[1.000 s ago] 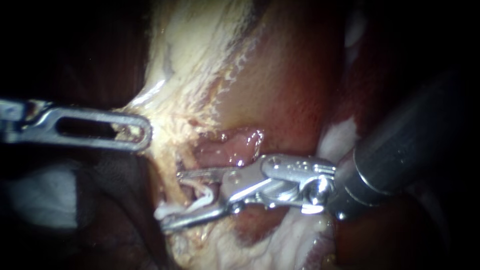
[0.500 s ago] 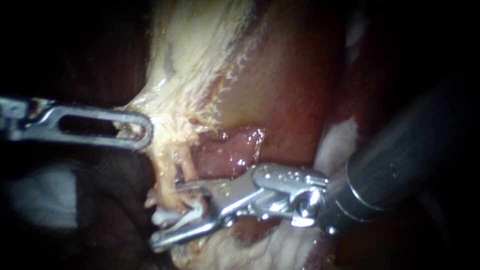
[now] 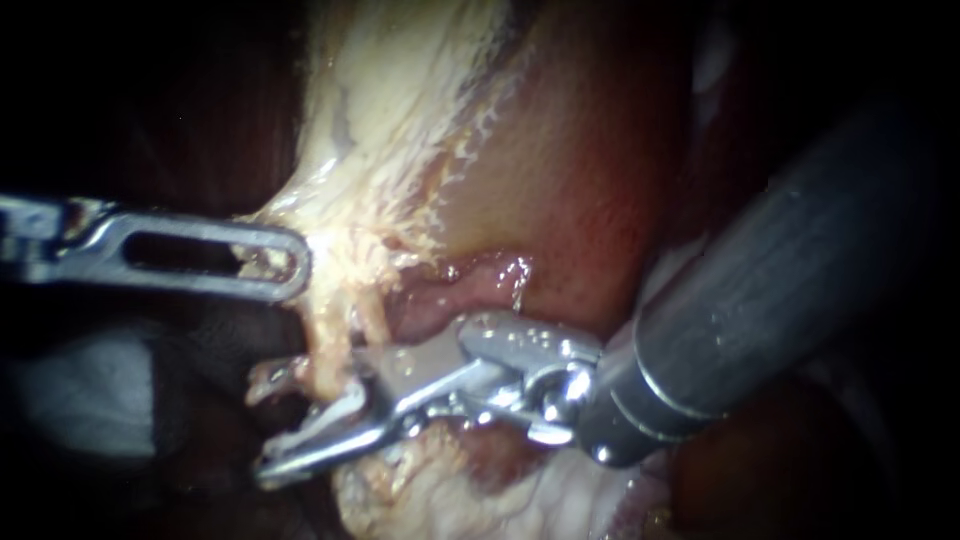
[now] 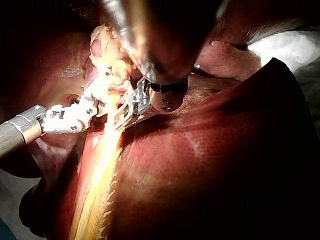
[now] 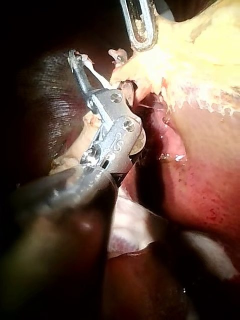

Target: Clipping third clip left tube

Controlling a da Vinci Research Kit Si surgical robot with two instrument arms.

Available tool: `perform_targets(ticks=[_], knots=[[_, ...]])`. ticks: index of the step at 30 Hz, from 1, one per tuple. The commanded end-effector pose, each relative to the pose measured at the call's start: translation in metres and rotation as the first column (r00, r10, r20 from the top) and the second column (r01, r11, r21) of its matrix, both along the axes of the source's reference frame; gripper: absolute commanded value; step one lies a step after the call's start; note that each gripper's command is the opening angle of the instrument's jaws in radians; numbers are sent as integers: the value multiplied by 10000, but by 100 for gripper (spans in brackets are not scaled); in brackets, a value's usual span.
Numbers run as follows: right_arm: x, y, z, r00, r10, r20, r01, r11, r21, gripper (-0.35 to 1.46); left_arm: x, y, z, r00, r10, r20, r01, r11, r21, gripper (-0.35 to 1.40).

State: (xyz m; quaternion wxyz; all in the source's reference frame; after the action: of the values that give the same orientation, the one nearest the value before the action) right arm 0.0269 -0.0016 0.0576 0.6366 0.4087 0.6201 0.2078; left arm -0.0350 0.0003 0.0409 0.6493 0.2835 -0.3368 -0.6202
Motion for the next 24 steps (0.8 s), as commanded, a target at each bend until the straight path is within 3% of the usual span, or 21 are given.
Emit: perform_targets(ticks=[1,6,14,15,17,18,19,20,24], knots=[[-3,4,-3,9999,103,-27,-103,9999,32,59,0,0,0,10000,-3,-4,3,10000,0,-35],[-12,20,-11,9989,465,-8,-465,9986,239,58,0,0,0,10000,-5,-5,5,10000,0,-35],[-12,18,-8,9986,532,18,-532,9983,225,52,-1,0,0,10000,-30,-28,30,10000,-15,-35],[-14,18,-7,9986,524,14,-524,9984,220,42,-1,-1,0,10000,-31,-29,31,10000,-15,-35],[-20,14,-5,9988,494,-17,-493,9987,143,4,-1,-1,0,10000,-31,-29,31,10000,-15,-35],[-26,12,-4,9986,498,154,-508,9958,762,-24,-1,-1,0,10000,-31,-29,31,10000,-16,-35],[-30,13,-2,9969,677,393,-712,9929,957,-35,-1,-1,-1,10000,-31,-29,31,10000,-16,-35],[-34,14,-1,9940,884,637,-950,9895,1092,-35,-1,-1,-1,10000,-30,-29,30,10000,-16,-35],[-42,19,7,9914,901,945,-1010,9878,1183,-35,-2,-1,-1,10000,-35,-32,35,10000,-16,-35]])
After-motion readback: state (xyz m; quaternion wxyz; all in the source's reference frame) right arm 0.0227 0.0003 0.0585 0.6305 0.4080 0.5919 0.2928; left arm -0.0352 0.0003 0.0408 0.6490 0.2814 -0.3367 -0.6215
